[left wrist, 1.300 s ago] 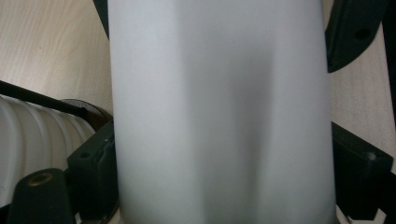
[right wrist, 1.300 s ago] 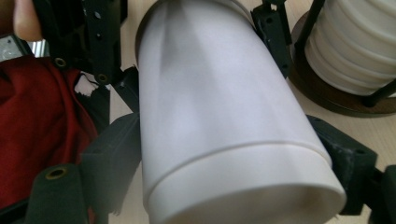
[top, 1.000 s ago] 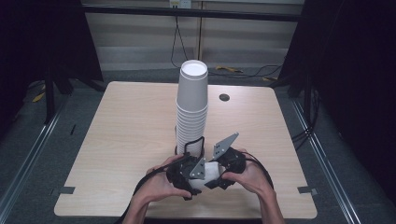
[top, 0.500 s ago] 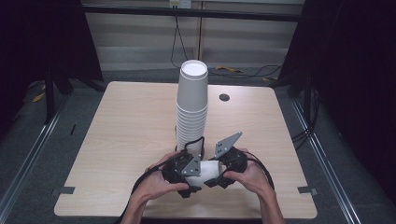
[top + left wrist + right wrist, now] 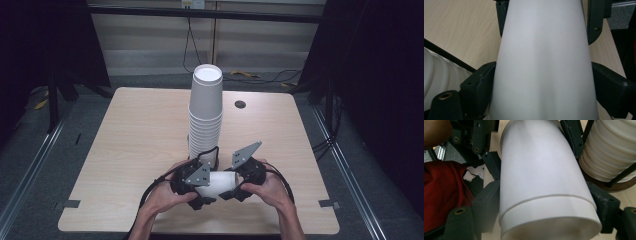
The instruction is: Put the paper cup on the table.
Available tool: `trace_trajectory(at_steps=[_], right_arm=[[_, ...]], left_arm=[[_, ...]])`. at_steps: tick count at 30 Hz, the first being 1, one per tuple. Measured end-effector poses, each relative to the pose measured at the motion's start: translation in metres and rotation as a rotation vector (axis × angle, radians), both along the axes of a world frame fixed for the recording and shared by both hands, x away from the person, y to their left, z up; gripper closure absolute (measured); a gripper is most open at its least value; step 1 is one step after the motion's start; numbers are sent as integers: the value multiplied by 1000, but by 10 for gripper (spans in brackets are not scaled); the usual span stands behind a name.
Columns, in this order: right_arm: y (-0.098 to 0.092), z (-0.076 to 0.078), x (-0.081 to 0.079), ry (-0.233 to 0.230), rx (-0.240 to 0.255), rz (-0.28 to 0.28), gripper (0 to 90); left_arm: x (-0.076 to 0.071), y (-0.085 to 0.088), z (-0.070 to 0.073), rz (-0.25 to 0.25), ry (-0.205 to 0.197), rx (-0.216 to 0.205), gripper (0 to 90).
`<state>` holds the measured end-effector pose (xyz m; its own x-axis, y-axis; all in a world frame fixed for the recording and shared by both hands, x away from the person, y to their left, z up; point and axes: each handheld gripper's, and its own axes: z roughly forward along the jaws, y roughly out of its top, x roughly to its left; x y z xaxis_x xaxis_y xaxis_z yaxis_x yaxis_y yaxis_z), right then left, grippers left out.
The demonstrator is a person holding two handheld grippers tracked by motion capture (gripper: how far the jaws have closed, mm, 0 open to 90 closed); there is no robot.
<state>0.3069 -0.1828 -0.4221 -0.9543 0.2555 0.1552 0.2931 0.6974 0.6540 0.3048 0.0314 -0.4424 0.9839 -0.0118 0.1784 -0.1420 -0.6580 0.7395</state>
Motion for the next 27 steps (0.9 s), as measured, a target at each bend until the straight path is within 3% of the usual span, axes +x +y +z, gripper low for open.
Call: trace_trajectory(at_steps=[8,14,19,22,27], right_arm=[[-3,3,-1,-8,16,2,225],[-5,4,-3,-20,27,-3,224],[-8,4,-3,-19,39,-8,222],[-10,1,-2,-13,25,-24,222],[-16,1,0,-6,56,-51,221]], left_arm=[[0,4,2,0,13,-65,129],[2,10,3,18,81,-162,135],[3,16,7,20,86,-221,154],[2,21,10,42,86,-271,155],[4,29,11,96,95,-312,155]])
